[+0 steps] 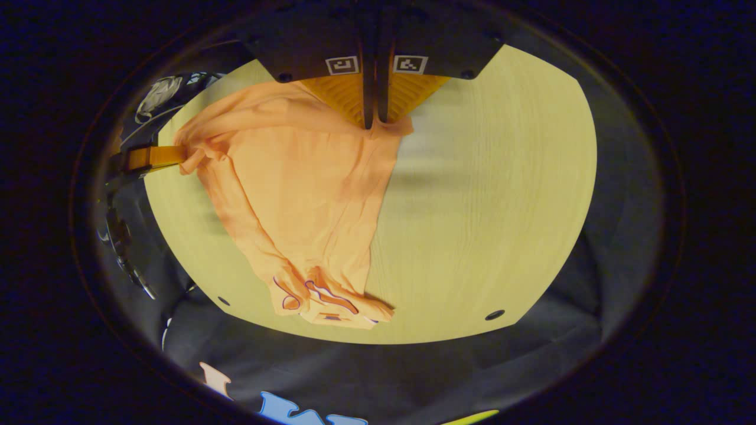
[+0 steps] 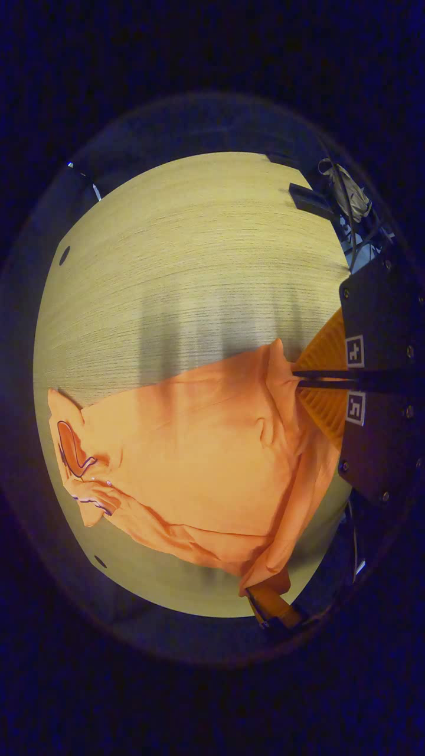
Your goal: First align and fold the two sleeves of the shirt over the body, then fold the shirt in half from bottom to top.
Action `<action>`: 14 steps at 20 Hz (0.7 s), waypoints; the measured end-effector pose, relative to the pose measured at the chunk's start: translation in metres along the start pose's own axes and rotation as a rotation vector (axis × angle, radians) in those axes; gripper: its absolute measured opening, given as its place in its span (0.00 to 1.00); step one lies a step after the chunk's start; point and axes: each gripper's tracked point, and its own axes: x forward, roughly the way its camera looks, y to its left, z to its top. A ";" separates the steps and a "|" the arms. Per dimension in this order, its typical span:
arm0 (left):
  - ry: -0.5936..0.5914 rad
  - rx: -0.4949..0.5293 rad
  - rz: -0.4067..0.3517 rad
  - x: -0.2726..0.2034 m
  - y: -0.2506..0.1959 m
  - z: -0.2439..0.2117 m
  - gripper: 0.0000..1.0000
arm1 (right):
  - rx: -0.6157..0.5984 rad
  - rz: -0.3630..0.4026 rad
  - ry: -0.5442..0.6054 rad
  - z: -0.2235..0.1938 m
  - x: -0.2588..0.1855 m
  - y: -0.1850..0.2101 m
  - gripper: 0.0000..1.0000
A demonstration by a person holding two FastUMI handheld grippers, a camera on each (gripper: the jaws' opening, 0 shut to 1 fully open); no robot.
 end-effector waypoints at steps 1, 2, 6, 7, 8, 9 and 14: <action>-0.010 -0.004 0.000 0.002 0.000 0.010 0.07 | 0.008 0.007 -0.018 0.012 -0.003 0.002 0.00; -0.021 -0.009 0.001 0.003 0.000 0.019 0.07 | 0.014 0.014 -0.037 0.023 -0.007 0.003 0.00; -0.075 -0.064 -0.009 0.013 -0.002 0.067 0.07 | 0.012 0.027 -0.109 0.075 -0.019 0.005 0.00; -0.089 -0.073 -0.010 0.016 -0.001 0.080 0.07 | 0.012 0.029 -0.125 0.089 -0.020 0.006 0.00; -0.103 -0.078 -0.008 0.020 0.001 0.091 0.07 | 0.012 0.030 -0.141 0.103 -0.021 0.006 0.00; -0.114 -0.077 -0.006 0.025 0.002 0.104 0.07 | 0.011 0.029 -0.156 0.117 -0.022 0.006 0.00; -0.192 -0.075 0.011 0.040 0.013 0.176 0.07 | 0.002 0.040 -0.249 0.195 -0.030 0.010 0.00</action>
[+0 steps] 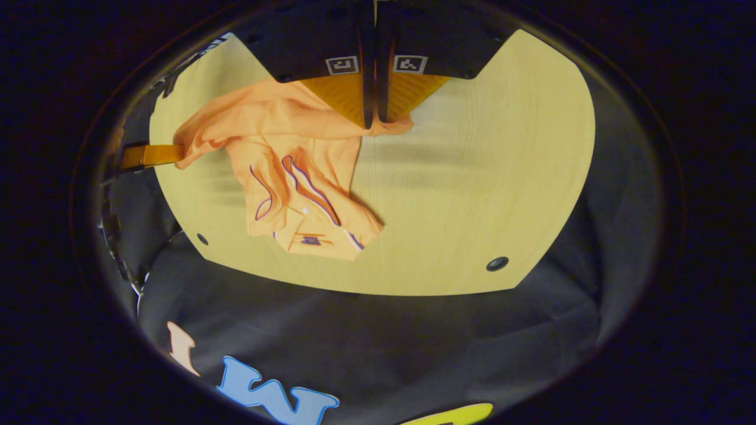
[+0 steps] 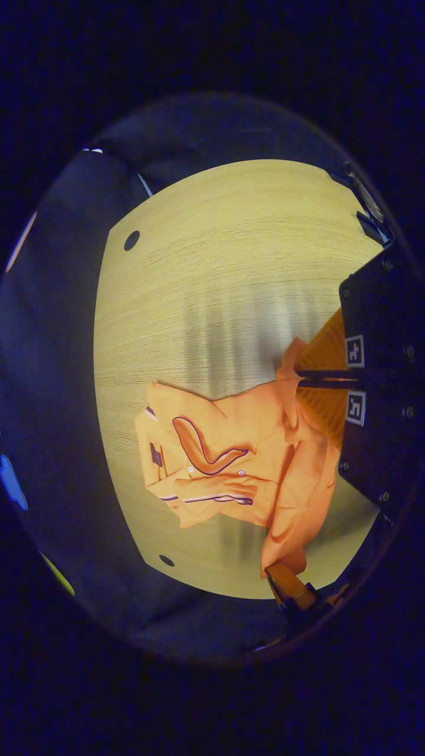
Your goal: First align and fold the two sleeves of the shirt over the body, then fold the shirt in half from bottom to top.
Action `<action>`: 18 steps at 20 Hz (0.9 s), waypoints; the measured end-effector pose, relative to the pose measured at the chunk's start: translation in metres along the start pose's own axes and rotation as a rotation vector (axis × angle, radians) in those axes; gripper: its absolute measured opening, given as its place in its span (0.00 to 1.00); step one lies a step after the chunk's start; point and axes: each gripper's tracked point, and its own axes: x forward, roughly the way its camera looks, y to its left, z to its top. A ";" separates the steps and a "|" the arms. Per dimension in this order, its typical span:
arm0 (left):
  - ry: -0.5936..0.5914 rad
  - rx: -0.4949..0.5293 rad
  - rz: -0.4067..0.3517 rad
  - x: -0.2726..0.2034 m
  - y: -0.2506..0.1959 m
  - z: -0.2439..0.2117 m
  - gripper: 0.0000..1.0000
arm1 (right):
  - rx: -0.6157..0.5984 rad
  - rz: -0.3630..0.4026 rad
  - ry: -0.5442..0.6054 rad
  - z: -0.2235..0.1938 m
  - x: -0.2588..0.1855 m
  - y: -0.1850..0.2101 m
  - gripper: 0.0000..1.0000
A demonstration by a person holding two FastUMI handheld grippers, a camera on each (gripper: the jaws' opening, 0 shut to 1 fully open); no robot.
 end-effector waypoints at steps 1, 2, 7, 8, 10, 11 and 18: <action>-0.020 0.005 0.001 0.005 0.000 0.015 0.07 | 0.000 0.002 -0.021 0.013 0.003 0.001 0.00; -0.040 0.009 0.005 0.011 -0.001 0.029 0.07 | 0.001 0.002 -0.041 0.028 0.005 0.001 0.00; -0.147 -0.039 0.014 0.041 -0.005 0.102 0.07 | 0.025 -0.005 -0.171 0.096 0.018 0.003 0.00; -0.167 -0.044 0.019 0.050 -0.005 0.113 0.07 | 0.036 -0.003 -0.195 0.109 0.023 0.005 0.00; -0.188 -0.036 0.029 0.071 -0.003 0.132 0.07 | 0.055 0.005 -0.228 0.131 0.035 0.007 0.00; -0.199 -0.028 0.036 0.080 -0.001 0.142 0.07 | 0.059 0.004 -0.250 0.143 0.040 0.008 0.00; -0.300 -0.068 0.084 0.145 0.013 0.192 0.06 | 0.074 -0.005 -0.403 0.214 0.084 0.011 0.02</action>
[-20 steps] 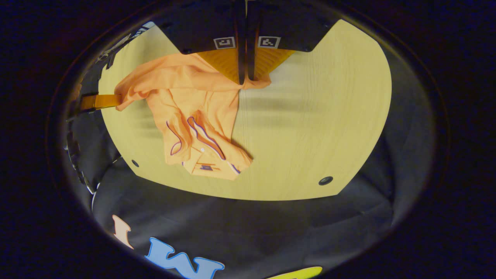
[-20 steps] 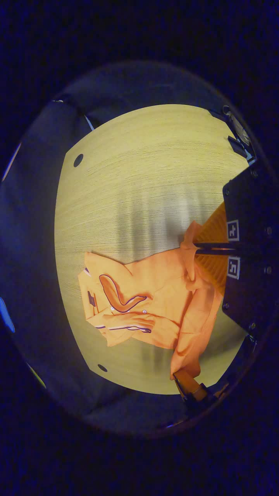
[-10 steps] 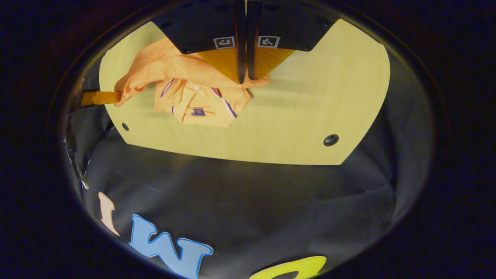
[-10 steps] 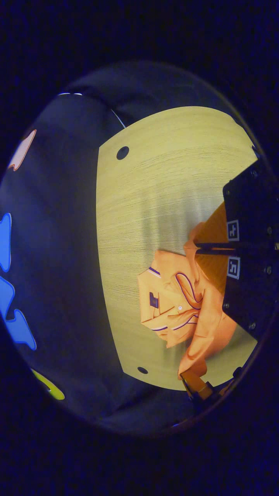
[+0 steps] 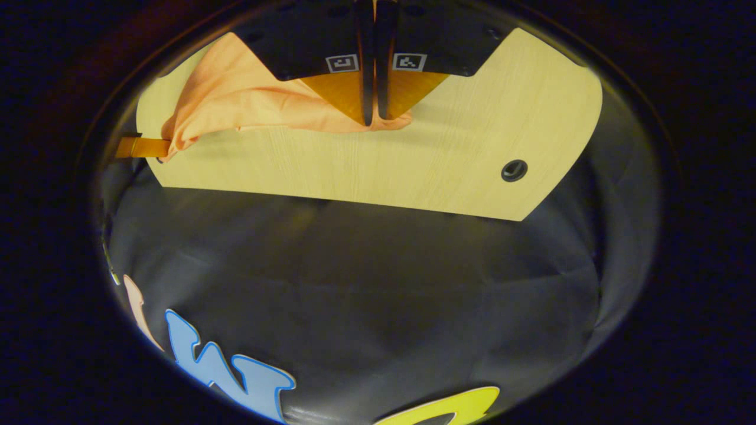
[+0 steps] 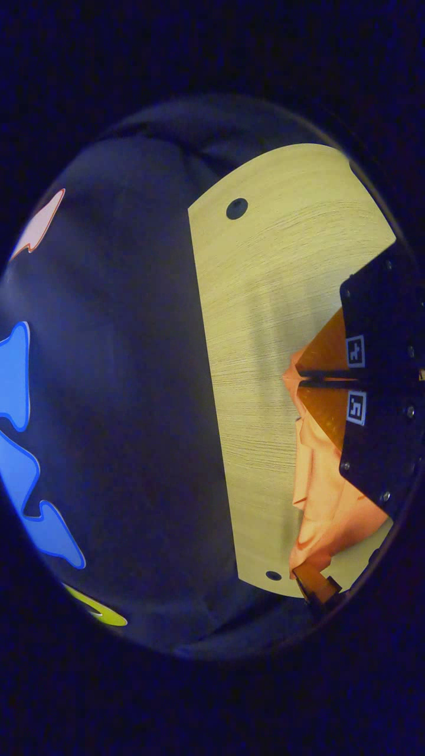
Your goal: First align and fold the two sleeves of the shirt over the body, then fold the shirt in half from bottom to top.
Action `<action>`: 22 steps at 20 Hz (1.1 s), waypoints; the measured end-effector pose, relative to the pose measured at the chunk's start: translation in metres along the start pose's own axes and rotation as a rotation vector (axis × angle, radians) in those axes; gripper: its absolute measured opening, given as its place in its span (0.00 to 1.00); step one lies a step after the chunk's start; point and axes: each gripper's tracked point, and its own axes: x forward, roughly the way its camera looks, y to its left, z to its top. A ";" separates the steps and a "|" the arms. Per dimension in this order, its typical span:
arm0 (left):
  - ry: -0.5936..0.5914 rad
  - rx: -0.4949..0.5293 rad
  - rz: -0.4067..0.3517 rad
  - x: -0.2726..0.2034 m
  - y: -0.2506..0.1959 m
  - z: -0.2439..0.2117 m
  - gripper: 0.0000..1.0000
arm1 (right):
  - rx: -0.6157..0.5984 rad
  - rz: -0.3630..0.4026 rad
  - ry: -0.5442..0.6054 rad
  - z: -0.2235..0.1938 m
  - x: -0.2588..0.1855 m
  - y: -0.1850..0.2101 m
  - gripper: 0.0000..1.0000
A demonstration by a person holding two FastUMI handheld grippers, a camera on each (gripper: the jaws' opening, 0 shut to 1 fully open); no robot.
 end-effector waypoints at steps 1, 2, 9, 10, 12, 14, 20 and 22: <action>0.005 0.010 0.007 0.009 0.001 -0.004 0.06 | 0.003 -0.004 -0.007 0.001 0.008 0.001 0.00; 0.013 0.024 0.013 0.018 0.003 -0.009 0.09 | 0.005 -0.006 -0.010 0.001 0.017 0.001 0.00; 0.067 0.034 0.023 0.054 0.005 -0.038 0.09 | -0.015 -0.015 0.042 -0.001 0.012 0.001 0.00; 0.080 0.026 0.011 0.056 0.003 -0.042 0.08 | -0.014 0.004 0.045 0.002 0.007 0.004 0.02; 0.096 0.001 -0.013 0.054 -0.004 -0.045 0.22 | -0.023 0.012 0.039 0.001 0.010 0.000 0.10; 0.079 -0.024 -0.007 0.049 -0.002 -0.043 0.57 | -0.023 0.030 0.038 0.002 0.002 0.005 0.28; 0.041 -0.027 -0.008 0.004 -0.008 -0.015 0.60 | -0.031 0.054 0.000 0.014 -0.051 0.011 0.51; 0.019 -0.003 -0.005 -0.031 -0.012 -0.001 0.60 | -0.040 0.067 -0.023 0.023 -0.080 0.016 0.51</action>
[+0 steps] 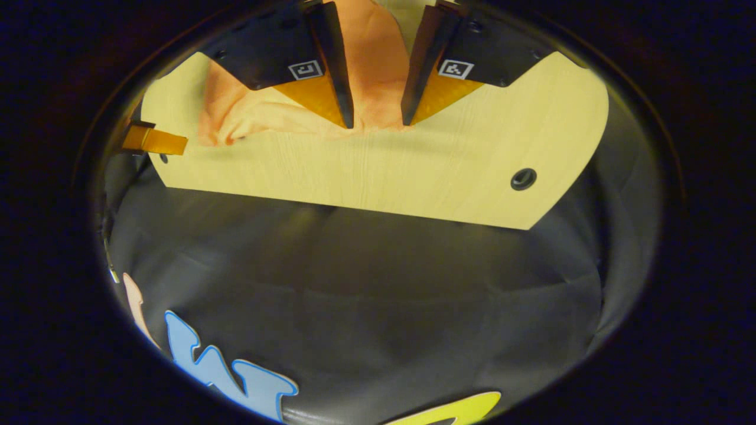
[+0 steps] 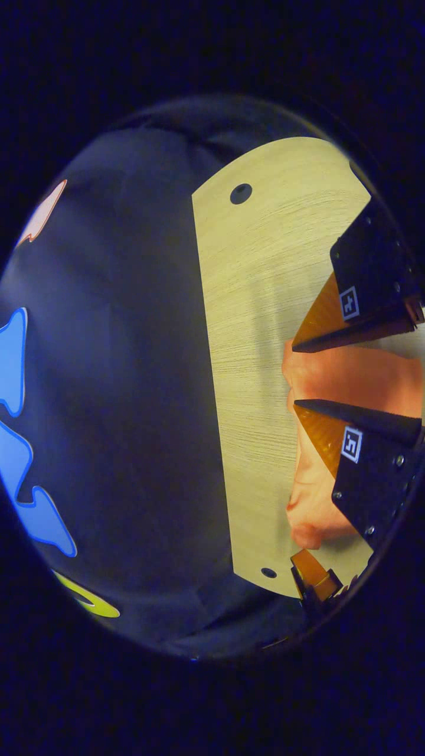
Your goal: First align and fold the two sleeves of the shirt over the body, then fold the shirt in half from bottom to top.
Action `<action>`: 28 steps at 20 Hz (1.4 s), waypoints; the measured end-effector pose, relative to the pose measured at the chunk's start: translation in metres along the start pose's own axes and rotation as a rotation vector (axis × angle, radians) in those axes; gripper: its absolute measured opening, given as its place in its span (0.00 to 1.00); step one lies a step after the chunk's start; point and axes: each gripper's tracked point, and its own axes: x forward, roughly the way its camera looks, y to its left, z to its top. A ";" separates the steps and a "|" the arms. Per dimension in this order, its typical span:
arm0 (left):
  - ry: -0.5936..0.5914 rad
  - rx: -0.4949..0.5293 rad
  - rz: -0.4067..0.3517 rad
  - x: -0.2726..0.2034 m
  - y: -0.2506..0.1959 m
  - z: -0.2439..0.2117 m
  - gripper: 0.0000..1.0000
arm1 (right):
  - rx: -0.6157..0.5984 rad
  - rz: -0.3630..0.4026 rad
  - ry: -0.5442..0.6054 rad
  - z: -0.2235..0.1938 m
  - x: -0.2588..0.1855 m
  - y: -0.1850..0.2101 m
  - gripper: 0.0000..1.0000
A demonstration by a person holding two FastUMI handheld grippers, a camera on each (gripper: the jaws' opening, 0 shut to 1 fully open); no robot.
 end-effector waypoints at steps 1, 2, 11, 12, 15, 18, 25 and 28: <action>-0.013 0.006 -0.002 -0.017 -0.002 0.008 0.60 | -0.005 0.007 -0.018 0.007 -0.018 0.008 0.51; -0.025 0.004 -0.014 -0.036 -0.005 0.014 0.60 | -0.011 0.015 -0.037 0.013 -0.038 0.015 0.51; -0.197 0.060 -0.088 -0.232 -0.037 0.061 0.56 | -0.072 0.059 -0.235 0.032 -0.217 0.055 0.51; -0.213 0.068 -0.094 -0.252 -0.039 0.063 0.56 | -0.067 0.068 -0.247 0.028 -0.231 0.058 0.51; -0.245 0.078 -0.103 -0.297 -0.040 0.062 0.60 | -0.048 0.082 -0.269 0.015 -0.271 0.052 0.50; -0.255 0.094 -0.105 -0.334 -0.039 0.049 0.60 | -0.024 0.091 -0.264 -0.011 -0.301 0.059 0.50; -0.245 0.118 -0.166 -0.378 -0.055 0.008 0.56 | 0.002 0.055 -0.258 -0.052 -0.327 0.049 0.50; -0.233 0.140 -0.206 -0.380 -0.068 0.003 0.56 | 0.012 0.026 -0.277 -0.055 -0.338 0.042 0.51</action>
